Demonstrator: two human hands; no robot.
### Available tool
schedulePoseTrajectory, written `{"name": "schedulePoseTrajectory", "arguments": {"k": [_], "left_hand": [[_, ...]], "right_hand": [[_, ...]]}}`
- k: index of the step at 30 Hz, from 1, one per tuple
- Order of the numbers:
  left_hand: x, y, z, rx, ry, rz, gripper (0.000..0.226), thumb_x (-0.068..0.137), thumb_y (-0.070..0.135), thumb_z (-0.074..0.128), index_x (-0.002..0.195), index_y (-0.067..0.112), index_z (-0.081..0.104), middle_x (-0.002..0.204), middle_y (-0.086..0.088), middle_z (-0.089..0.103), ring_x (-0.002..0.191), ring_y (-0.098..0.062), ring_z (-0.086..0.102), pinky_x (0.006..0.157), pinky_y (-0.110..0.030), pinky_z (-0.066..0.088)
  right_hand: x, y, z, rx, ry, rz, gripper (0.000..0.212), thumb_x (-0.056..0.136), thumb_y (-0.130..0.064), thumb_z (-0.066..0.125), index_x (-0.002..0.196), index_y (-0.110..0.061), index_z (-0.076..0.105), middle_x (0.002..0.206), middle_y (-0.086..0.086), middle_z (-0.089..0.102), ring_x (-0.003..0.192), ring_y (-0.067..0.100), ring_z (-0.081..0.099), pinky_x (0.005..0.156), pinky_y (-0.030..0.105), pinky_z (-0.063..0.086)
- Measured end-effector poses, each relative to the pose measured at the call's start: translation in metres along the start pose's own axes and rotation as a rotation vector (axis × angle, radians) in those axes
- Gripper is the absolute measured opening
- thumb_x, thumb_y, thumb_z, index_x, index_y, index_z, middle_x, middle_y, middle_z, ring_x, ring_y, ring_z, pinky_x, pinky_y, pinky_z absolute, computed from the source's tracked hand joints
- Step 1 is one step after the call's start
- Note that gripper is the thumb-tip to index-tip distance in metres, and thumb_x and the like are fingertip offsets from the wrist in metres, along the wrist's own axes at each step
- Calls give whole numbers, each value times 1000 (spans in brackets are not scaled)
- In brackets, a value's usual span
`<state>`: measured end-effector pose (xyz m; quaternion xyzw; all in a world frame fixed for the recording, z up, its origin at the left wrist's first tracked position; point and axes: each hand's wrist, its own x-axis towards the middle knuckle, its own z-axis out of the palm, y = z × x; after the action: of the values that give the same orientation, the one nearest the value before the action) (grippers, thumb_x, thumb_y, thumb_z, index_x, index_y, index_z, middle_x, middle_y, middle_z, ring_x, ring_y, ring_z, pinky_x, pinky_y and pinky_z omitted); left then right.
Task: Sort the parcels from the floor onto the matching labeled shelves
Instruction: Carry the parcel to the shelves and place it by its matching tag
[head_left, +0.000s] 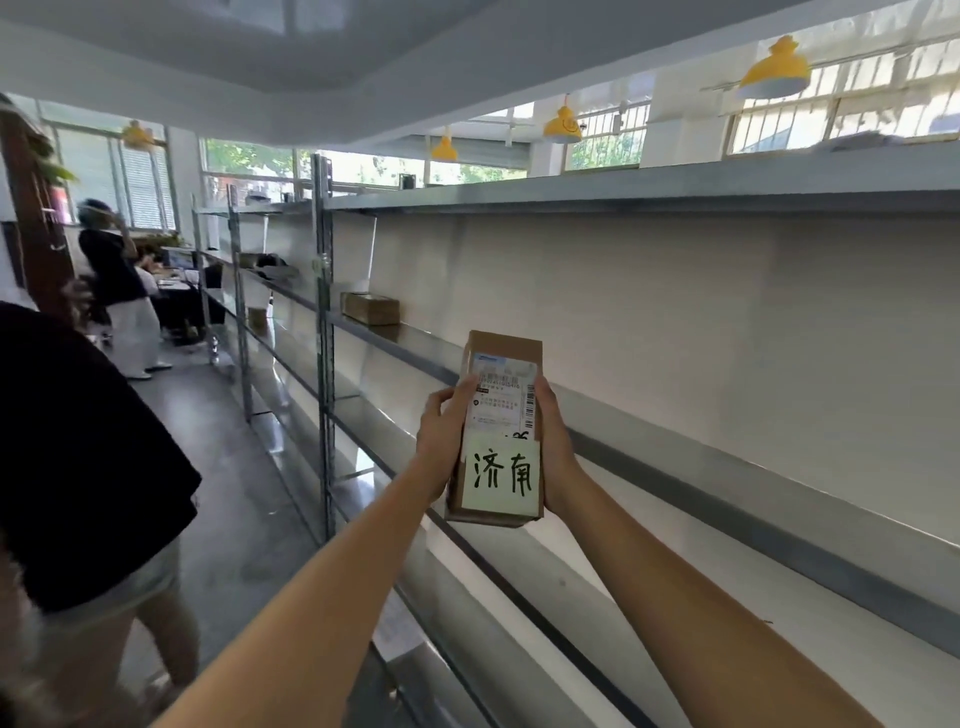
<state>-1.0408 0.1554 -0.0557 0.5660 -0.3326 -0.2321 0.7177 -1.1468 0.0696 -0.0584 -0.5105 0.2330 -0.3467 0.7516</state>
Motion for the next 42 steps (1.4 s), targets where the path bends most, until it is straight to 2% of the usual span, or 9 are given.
{"name": "schedulePoseTrajectory", "arguments": {"k": [5,10,14,20,26,31,37,39,42], "left_hand": [[38,-3,-39,6,72,0,56,89,60,56,125,18,49,97,-4,73,80,-17,73,61,-25,54],[76,-2,-82,-4,99,0,57,91,54,58,129,11,50,94,-4,73,75,-16,74,59,-24,56],[103,-4,-113,32,126,-6,48,96,47,55,126,10,50,89,-2,70,67,-9,69,47,-14,51],[145,-10,-146,40,139,4,60,91,57,55,130,12,49,103,-10,74,85,-24,74,61,-29,57],[196,-23,-158,35,197,3,68,85,63,59,127,11,54,102,-10,75,85,-24,75,61,-28,57],[238,-28,-166,64,263,12,82,72,75,60,127,15,55,101,-7,75,88,-24,75,72,-36,60],[278,-32,-181,63,306,8,95,66,82,60,125,8,56,99,-9,76,85,-26,75,66,-32,58],[288,-41,-189,72,304,-5,108,58,86,60,126,4,55,100,-14,75,84,-29,75,62,-30,57],[300,-50,-198,74,337,-22,102,64,82,61,127,3,55,102,-14,75,85,-28,75,58,-28,56]], "right_hand": [[47,16,35,-47,-48,-18,71,91,-69,50,124,-9,69,115,26,72,79,32,70,65,34,59],[89,32,81,-98,-38,-13,85,67,-82,61,119,-14,73,112,23,74,98,42,71,92,51,56],[119,46,109,-90,-68,-10,85,66,-81,62,118,-15,74,111,21,75,95,38,71,80,43,58],[164,58,138,-125,-118,-26,82,66,-84,59,112,-18,76,108,20,76,103,43,71,97,55,55],[225,59,148,-124,-151,-2,75,79,-78,57,115,-15,74,107,21,76,92,37,72,84,45,59],[276,65,162,-124,-196,17,91,57,-85,63,118,-18,74,109,19,76,104,42,71,97,54,55],[323,68,179,-122,-237,29,75,70,-79,63,113,-18,75,105,16,78,99,39,74,96,52,57],[334,76,183,-136,-256,38,82,62,-83,65,110,-19,76,104,16,78,99,39,74,98,55,55],[349,87,189,-150,-270,68,91,54,-85,65,114,-17,75,106,17,77,102,41,73,98,54,55]]}}
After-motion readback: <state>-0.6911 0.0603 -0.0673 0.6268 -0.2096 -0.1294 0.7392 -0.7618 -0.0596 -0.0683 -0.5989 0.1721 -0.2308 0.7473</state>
